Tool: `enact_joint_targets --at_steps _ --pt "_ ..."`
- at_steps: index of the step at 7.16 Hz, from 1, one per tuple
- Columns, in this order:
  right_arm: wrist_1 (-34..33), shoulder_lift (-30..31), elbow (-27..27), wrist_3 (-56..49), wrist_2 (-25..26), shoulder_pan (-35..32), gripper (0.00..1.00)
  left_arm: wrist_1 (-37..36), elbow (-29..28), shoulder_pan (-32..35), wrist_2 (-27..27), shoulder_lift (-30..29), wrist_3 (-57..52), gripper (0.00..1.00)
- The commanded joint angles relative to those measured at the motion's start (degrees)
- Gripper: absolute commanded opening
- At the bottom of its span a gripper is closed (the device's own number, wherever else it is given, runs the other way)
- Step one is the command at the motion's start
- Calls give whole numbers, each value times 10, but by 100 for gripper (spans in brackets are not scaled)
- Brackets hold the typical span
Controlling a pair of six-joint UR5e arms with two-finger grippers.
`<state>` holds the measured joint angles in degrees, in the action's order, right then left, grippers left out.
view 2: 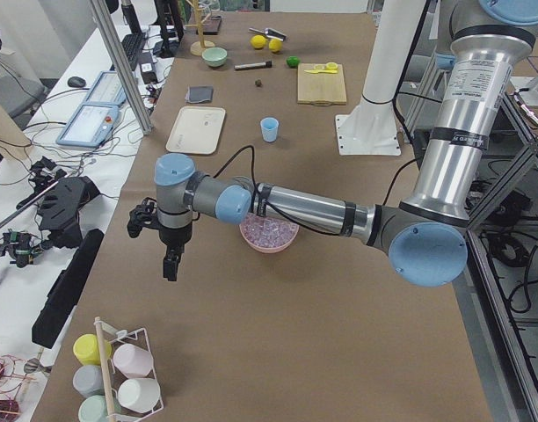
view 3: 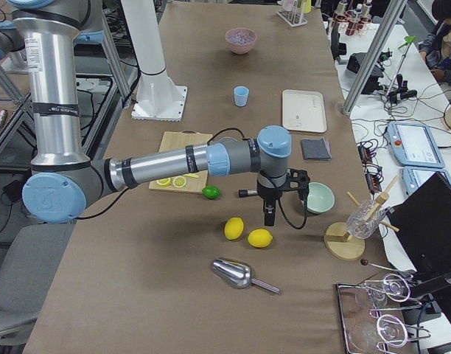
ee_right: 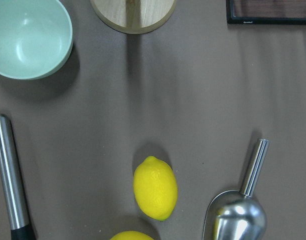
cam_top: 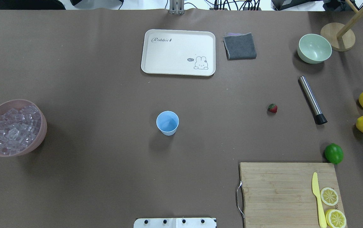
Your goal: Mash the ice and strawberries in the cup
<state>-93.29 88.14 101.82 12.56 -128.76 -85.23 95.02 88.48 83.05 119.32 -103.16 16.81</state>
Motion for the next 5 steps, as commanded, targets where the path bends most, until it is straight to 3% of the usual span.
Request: enact_joint_targets --at_steps 1,3,5 --pt "0 2 4 0 0 -4 100 -26 53 0 -1 6 1 98" --pt "0 1 3 0 17 -6 100 -35 105 -6 20 -1 3 98" --pt "0 -3 6 0 20 -6 100 -29 108 -38 39 -3 0 98"
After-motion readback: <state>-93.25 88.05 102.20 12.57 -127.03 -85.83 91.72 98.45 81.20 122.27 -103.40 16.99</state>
